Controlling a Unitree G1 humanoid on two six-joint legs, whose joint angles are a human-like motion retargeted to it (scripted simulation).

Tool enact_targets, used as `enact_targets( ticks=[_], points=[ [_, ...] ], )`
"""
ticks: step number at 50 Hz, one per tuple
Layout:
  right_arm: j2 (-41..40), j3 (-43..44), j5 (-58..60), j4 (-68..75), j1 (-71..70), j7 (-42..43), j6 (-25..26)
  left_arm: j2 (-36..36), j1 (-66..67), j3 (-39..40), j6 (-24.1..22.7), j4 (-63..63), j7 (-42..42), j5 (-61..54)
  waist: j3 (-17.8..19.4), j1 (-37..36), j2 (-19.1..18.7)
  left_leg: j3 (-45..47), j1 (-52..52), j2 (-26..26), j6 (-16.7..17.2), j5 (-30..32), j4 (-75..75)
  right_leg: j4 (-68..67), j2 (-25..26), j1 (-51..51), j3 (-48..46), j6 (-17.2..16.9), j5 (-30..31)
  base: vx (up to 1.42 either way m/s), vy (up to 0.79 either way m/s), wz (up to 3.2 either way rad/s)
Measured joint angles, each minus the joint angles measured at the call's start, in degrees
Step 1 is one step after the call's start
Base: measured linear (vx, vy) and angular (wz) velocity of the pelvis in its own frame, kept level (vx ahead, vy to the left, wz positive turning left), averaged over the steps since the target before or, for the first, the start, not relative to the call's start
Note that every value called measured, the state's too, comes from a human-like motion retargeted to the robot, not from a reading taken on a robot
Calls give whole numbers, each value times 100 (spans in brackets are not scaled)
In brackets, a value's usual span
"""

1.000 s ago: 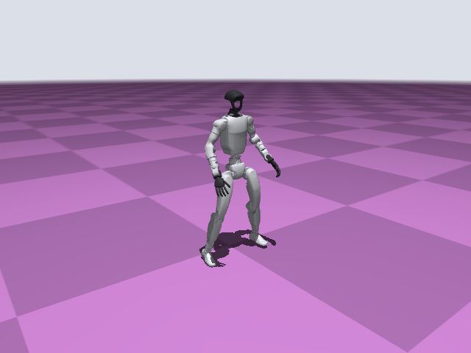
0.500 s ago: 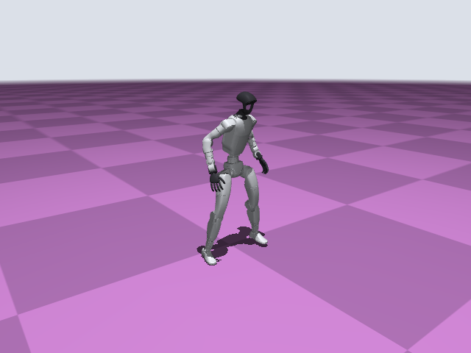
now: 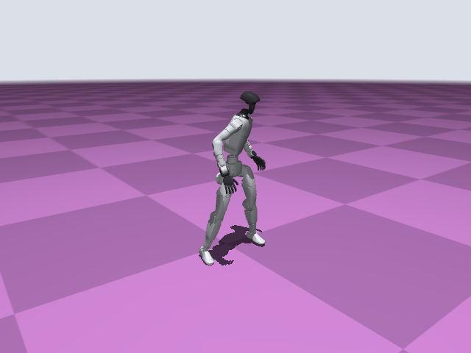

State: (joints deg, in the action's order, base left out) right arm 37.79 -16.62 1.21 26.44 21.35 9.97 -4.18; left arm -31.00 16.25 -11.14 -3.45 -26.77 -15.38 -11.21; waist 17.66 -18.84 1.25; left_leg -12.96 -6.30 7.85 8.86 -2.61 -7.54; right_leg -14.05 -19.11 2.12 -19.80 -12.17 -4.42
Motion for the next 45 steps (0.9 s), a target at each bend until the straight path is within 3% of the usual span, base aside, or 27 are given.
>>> enact_targets(
  ticks=[7, 10, 13, 15, 16, 20, 22, 23, 25, 28, 30, 33, 35, 36, 38, 41, 45],
  points=[
    [-278, -108, 284, 295, -1364, 477, 116, -11, -308, -123, -75, -33, 51, 491, -22, -211, 105, 89, -126, -48, 9, 5, 123, 182, -80, 194, -456, 35, 18, -1, 0, 49],
    [-428, -123, 374, 167, -1773, 586, 197, -118, -435, -193, -62, -20, 170, 620, 12, -164, 299, 1758, -450, 242, -26, -68, -334, 225, -192, 275, -833, 4, 45, -2, 5, 115],
    [-619, -69, 247, -145, -1998, 864, 418, -148, -580, -136, -52, 2, 261, 929, 26, 11, 648, 4590, -553, 743, -225, -135, -1039, 187, -501, 307, -1402, -149, 190, 5, 13, 163],
    [-656, -102, 175, -428, -2022, 794, 417, -152, -605, -64, -30, -14, 230, 940, -57, 123, 760, 5636, -502, 1020, -211, -251, -1416, 72, -539, 370, -1716, -115, 247, 16, 25, 161],
    [-649, -114, 193, -548, -2015, 733, 434, -125, -629, -20, -11, -63, 164, 879, -67, 157, 742, 5605, -455, 1001, -191, -292, -1326, -78, -536, 420, -1831, -63, 306, 19, 33, 147],
    [-626, -35, 395, -722, -1811, 654, 530, 72, -857, 18, 118, -386, -48, 754, 196, 197, 513, 4788, -37, 587, -258, -256, -556, -1374, -891, 597, -2118, 511, 741, 21, 40, 173],
    [-663, 65, 408, -658, -1615, 652, 558, 134, -965, -4, 194, -495, -46, 951, 463, 233, 363, 4271, 28, 426, -224, -332, -692, -2406, -1048, 351, -1536, 728, 912, 21, 32, 246],
    [-684, 125, 378, -638, -1490, 634, 499, 154, -954, 7, 195, -507, -8, 1127, 511, 299, 310, 3976, -170, 427, -224, -518, -1114, -2945, -961, 46, -1000, 673, 870, 21, 24, 274],
    [-702, 88, 351, -553, -1465, 638, 605, 106, -992, -14, 339, -429, -111, 1096, 671, 365, 189, 3402, 105, 84, -293, -276, -402, -3384, -328, -485, 220, 404, 768, 20, 18, 260],
    [-672, -23, 631, -578, -1366, 509, 529, -4, -692, 109, 297, -236, 17, 1039, 576, 524, 83, 2660, -147, -21, -275, -416, -712, -3667, 230, -1084, 716, 434, 460, 26, 11, 242],
    [-634, -35, 827, -666, -1338, 457, 571, -98, -590, 176, 306, -166, 74, 964, 642, 584, -79, 2196, 139, -122, -180, -355, -311, -3263, 408, -1101, 551, 686, 247, 28, 9, 240],
    [-638, 107, 709, -863, -1221, 549, 474, -268, -595, 192, 275, -195, 37, 1067, 748, 770, -124, 1322, 187, -396, -54, -451, -378, -2485, 437, -1113, 228, 697, 62, 26, 1, 274],
    [-567, 85, 580, -905, -1361, 572, 578, -376, -839, 156, 380, -232, -110, 865, 871, 811, -108, 765, 478, -616, -40, -178, 308, -1544, 592, -1199, 465, 722, 295, 21, -6, 273],
    [-561, 147, 559, -952, -1281, 558, 527, -390, -846, 156, 325, -256, -103, 992, 903, 944, -78, 466, 427, -766, 33, -346, 90, -1276, 598, -1217, 648, 543, 366, 25, -10, 324],
    [-493, 224, 550, -1039, -1184, 570, 474, -410, -897, 146, 218, -242, -166, 1050, 998, 1210, -44, -197, 403, -1053, 134, -529, -105, -599, 663, -1220, 1240, 240, 543, 25, -15, 349],
    [-359, 113, 487, -966, -1395, 534, 664, -406, -1202, 20, 254, -145, -442, 759, 1096, 1310, 17, -1111, 655, -1294, 146, -160, 643, 485, 778, -1332, 2865, -9, 874, 20, -21, 283],
    [-231, 170, 397, -1032, -1230, 449, 653, -287, -1122, -88, 112, 220, -554, 699, 1141, 1434, -148, -2342, 870, -1369, 218, -12, 1002, 885, 878, -1129, 4143, -283, 694, 24, -31, 289]
  ],
)
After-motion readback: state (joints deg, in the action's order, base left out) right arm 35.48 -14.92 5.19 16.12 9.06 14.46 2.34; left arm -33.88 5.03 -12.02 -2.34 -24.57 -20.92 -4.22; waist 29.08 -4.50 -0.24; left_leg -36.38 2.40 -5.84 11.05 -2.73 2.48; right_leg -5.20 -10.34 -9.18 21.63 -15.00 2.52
